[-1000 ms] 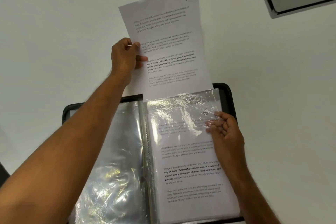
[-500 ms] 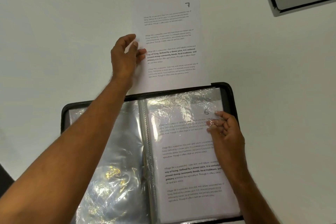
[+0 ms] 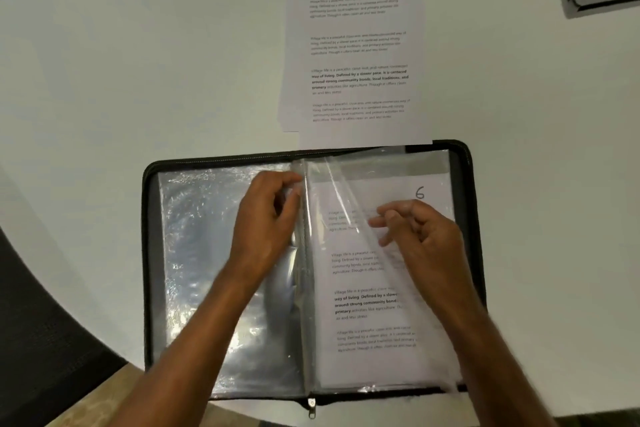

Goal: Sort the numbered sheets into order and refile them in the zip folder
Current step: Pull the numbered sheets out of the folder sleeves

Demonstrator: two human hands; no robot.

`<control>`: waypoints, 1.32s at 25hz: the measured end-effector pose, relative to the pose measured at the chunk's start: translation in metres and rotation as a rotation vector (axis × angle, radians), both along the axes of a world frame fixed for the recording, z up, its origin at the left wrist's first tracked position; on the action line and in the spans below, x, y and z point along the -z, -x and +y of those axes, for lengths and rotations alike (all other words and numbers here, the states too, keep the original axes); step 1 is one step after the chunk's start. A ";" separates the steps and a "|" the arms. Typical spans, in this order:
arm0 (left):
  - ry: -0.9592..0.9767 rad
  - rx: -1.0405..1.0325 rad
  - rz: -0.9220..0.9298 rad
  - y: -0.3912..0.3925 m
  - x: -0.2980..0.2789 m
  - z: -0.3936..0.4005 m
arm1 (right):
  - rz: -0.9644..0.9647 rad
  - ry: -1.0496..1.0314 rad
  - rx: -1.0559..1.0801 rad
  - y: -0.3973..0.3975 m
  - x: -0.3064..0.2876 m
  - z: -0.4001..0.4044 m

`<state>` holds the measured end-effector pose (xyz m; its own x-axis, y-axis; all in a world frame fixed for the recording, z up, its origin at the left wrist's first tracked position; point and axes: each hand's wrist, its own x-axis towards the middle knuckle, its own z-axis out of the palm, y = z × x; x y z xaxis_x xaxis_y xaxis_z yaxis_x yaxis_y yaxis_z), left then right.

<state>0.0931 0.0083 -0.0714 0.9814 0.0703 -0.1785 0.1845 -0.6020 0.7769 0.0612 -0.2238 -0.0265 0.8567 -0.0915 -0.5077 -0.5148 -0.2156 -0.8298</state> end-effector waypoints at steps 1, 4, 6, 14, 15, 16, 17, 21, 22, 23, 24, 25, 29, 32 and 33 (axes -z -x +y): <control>0.037 -0.024 0.038 0.012 -0.002 0.003 | -0.006 -0.033 -0.043 -0.002 -0.005 0.008; 0.235 -0.151 0.191 0.028 -0.011 0.014 | -0.005 -0.141 -0.147 -0.006 -0.015 0.039; 0.345 -0.197 0.267 0.030 -0.020 0.022 | 0.001 -0.212 -0.186 -0.006 -0.016 0.062; 0.551 -0.407 0.407 0.034 -0.038 0.075 | 0.129 -0.555 -0.081 0.003 -0.002 0.138; 0.552 -0.425 0.417 0.035 -0.037 0.082 | 0.142 -0.565 -0.089 0.005 0.001 0.144; 0.546 -0.434 0.432 0.037 -0.036 0.088 | 0.152 -0.563 -0.099 0.006 0.006 0.148; 0.540 -0.439 0.446 0.040 -0.036 0.093 | 0.155 -0.558 -0.110 0.008 0.009 0.152; 0.410 -0.390 0.398 0.052 -0.031 0.109 | 0.107 -0.494 -0.149 0.014 0.016 0.160; 0.347 -0.370 0.383 0.054 -0.029 0.110 | 0.085 -0.448 -0.153 0.015 0.017 0.158; 0.254 -0.350 0.367 0.054 -0.027 0.111 | 0.049 -0.368 -0.162 0.015 0.021 0.155; 0.142 -0.334 0.351 0.054 -0.025 0.110 | 0.005 -0.260 -0.177 0.016 0.024 0.149; 0.051 -0.325 0.334 0.054 -0.023 0.108 | -0.039 -0.145 -0.190 0.015 0.028 0.140; -0.122 -0.313 0.200 0.056 -0.012 0.102 | -0.255 0.241 -0.189 0.010 0.039 0.092; -0.270 -0.256 0.106 0.054 -0.012 0.090 | -0.337 0.530 -0.247 0.005 0.053 0.050; -0.313 -0.242 0.089 0.053 -0.013 0.083 | -0.349 0.603 -0.257 0.004 0.059 0.037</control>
<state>0.0401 0.0914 -0.0585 0.9115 0.3620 -0.1953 0.4082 -0.7376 0.5379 0.0572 -0.1871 -0.0850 0.9909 -0.0436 -0.1272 -0.1152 -0.7633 -0.6357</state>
